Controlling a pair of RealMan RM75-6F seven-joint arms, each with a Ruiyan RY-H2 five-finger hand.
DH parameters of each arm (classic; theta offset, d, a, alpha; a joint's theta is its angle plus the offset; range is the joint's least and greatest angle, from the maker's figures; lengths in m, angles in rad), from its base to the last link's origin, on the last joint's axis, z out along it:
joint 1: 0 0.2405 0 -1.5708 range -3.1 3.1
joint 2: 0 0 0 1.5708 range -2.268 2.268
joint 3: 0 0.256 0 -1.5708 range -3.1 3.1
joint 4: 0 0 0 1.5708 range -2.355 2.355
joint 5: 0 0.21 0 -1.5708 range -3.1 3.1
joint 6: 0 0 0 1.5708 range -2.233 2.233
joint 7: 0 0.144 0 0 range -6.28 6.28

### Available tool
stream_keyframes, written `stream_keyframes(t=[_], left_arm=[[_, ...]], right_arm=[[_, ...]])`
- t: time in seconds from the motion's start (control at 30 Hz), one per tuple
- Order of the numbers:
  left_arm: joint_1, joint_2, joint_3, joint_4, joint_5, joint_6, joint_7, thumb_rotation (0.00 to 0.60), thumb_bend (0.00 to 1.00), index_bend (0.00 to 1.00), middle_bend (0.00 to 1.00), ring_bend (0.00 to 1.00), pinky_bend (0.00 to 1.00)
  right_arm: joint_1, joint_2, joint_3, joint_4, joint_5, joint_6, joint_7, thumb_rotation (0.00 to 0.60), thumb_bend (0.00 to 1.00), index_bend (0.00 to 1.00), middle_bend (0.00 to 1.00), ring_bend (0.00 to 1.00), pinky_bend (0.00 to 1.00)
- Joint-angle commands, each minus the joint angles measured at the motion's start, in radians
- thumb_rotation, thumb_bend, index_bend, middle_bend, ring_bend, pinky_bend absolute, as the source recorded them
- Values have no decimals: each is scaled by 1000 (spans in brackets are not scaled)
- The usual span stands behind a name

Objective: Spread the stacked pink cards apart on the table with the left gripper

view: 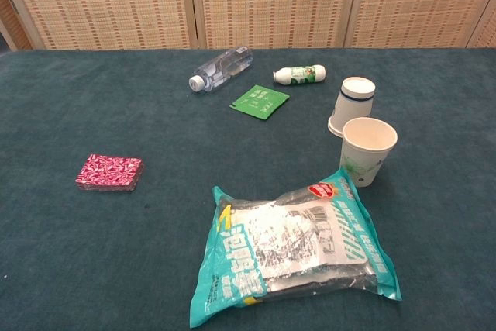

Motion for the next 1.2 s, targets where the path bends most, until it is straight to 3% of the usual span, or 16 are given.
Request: stream_keyframes(t=[0.03,0.2,0.3,0.4,0.57,0.7,0.83,0.9,0.97,1.03,1.13,1.2], left_arm=[[-1,0,0,0,2,0,-1,600,334,185,309,343,450],[-1,0,2,1,6,-1,-3,600,335,184,309,343,450],[-2,-2,0,5,9,3,-6,600,335,184,309,343,450],[-4,-4,-2,10,10,3,-13,600,335,178,309,342,450],[-2,-4,-4,13,22,17,-29,600,336,162,339,374,451],[-11,-16,-13,11,16,10,-6,600,335,118,399,434,456],[-48,-16,-30,3,13,-29,27,600,333,77,557,591,597],[-77,-17,-43,5,16,-56,53,600,331,73,655,701,716],[-100,-23,-54,7,11,-79,85,600,329,75,780,851,897],[-122,-41,-71,14,4,-90,114,600,329,104,901,961,988],[-146,-62,-91,1,-31,-120,136,600,331,155,996,1000,1000],[-165,-65,-99,-20,-57,-151,153,600,331,178,1000,1000,1000]], right_arm=[[-6,0,2,-3,1,12,0,600,260,551,443,355,478],[-20,0,-2,-11,-4,34,0,600,257,543,435,347,472],[-26,-7,0,-8,-19,59,4,600,257,589,447,393,521],[-31,-32,18,12,-22,97,0,600,262,690,588,532,651],[-40,-48,13,35,-39,118,-11,600,353,958,812,735,827],[-44,-10,13,17,-33,122,32,600,428,1000,875,797,883],[-49,-6,29,14,-23,145,67,600,438,1000,880,803,888],[-52,-14,36,20,-25,163,72,600,438,1000,880,803,888],[-55,-24,39,28,-32,177,73,600,438,1000,880,801,888],[-57,-31,38,37,-39,185,72,600,438,1000,880,796,888],[-55,-34,36,42,-41,178,70,600,439,1000,880,791,888],[-53,-34,35,41,-39,172,69,600,438,1000,880,789,888]])
